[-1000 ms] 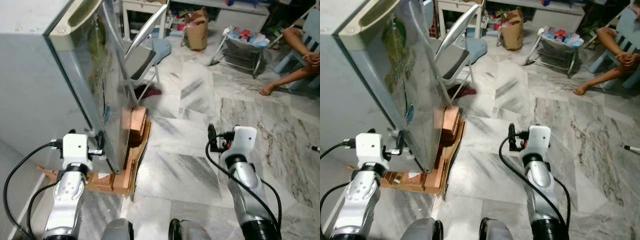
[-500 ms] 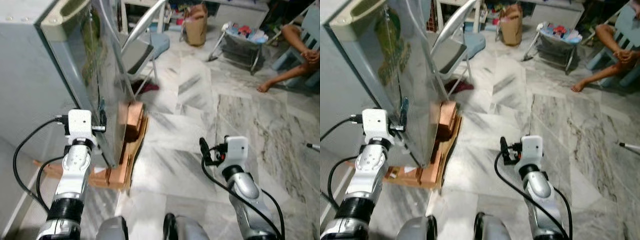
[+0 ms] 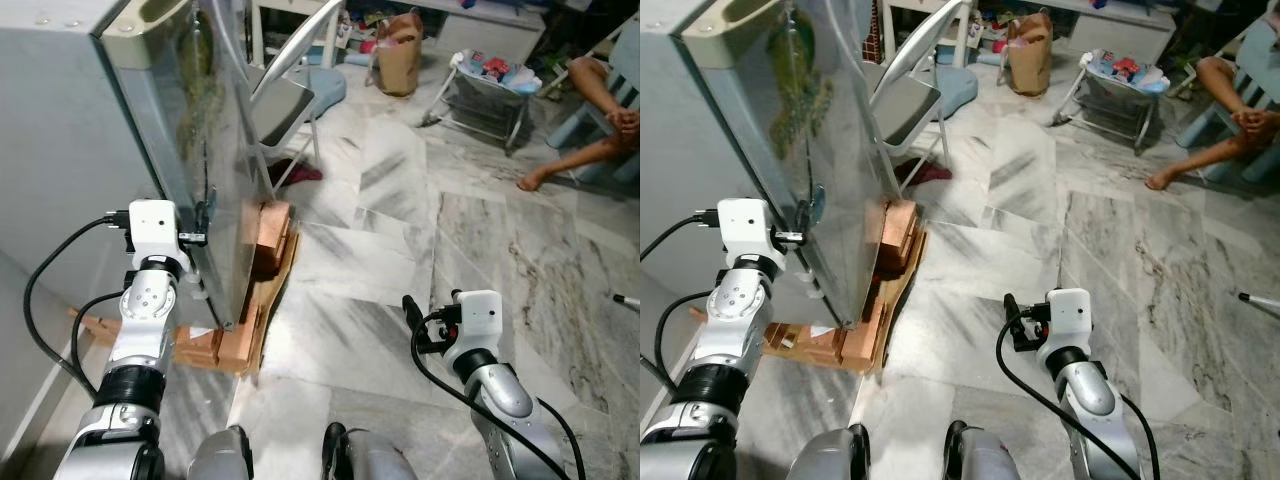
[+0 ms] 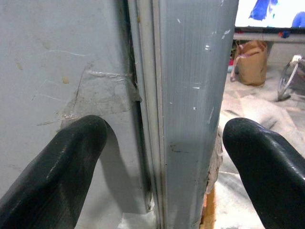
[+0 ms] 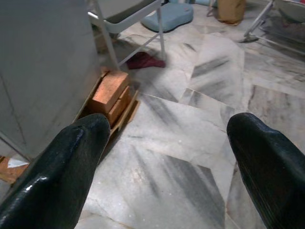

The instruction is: Restocking fridge

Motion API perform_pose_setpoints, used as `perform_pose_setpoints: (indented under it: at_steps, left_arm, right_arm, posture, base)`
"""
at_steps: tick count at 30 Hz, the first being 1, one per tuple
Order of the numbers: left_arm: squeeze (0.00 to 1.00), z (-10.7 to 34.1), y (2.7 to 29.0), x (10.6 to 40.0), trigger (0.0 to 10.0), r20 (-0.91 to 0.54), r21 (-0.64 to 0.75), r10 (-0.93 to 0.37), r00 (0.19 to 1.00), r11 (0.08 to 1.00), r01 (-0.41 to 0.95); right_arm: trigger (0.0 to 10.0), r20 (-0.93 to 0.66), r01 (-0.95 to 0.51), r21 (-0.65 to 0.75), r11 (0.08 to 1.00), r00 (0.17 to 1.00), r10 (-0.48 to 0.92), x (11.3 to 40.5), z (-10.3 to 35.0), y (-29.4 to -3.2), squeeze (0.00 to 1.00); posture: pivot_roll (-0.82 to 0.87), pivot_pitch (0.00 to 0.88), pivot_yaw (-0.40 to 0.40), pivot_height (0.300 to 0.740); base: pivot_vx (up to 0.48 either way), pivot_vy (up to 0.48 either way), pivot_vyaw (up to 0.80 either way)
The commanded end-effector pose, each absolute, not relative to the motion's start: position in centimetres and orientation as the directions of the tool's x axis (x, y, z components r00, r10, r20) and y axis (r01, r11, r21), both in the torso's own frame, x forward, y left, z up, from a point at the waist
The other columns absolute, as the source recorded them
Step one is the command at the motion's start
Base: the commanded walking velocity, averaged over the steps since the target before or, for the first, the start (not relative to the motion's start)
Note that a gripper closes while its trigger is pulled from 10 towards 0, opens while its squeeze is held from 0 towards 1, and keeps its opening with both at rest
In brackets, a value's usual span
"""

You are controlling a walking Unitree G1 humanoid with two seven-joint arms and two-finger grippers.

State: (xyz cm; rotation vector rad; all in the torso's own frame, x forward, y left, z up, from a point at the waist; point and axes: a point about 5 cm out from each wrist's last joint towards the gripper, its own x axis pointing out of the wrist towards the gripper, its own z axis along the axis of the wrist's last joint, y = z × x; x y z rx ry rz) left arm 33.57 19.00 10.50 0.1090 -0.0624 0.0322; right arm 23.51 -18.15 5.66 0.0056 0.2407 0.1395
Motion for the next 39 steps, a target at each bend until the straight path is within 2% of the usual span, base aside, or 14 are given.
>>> perform_pose_setpoints:
  at_steps: [1,12,24,33,39]
  left_arm:
    - [0.0,10.7,17.7,34.0,10.0,0.063,0.123,-0.042,0.997,0.992,0.034]
    - [0.0,9.7,15.2,33.4,10.0,0.016,0.092,-0.19,0.982,0.978,0.188]
    - [0.0,8.8,14.9,32.6,10.0,-0.011,0.096,-0.189,0.982,0.977,0.189]
    - [0.0,9.5,15.9,34.6,10.0,-0.04,0.114,-0.103,0.994,0.988,0.107]
    - [0.0,11.6,13.9,36.2,10.0,0.006,0.12,-0.16,0.987,0.98,0.158]
  right_arm:
    - [10.0,-0.24,-0.118,0.025,0.993,0.963,0.121,23.4,5.9,-18.7,0.0]
    - [10.0,-0.25,-0.116,0.045,0.992,0.96,0.123,23.4,5.7,-18.3,0.0]
    - [10.0,-0.264,-0.127,0.053,0.99,0.955,0.137,23.5,5.4,-18.1,0.0]
    - [10.0,-0.266,-0.128,0.052,0.99,0.954,0.138,23.6,5.4,-18.0,0.0]
    - [10.0,-0.314,-0.149,0.043,0.988,0.937,0.155,22.7,4.8,-18.8,0.0]
  posture:
    - [0.02,0.149,-0.085,0.74]
    - [0.02,0.15,-0.064,0.74]
    - [0.02,0.152,-0.062,0.74]
    - [0.02,0.154,-0.065,0.74]
    - [0.01,0.151,-0.061,0.74]
  base:
    - [0.0,0.0,0.0]
    - [0.0,0.0,0.0]
    - [0.0,0.0,0.0]
    - [0.0,0.0,0.0]
    - [0.0,0.0,0.0]
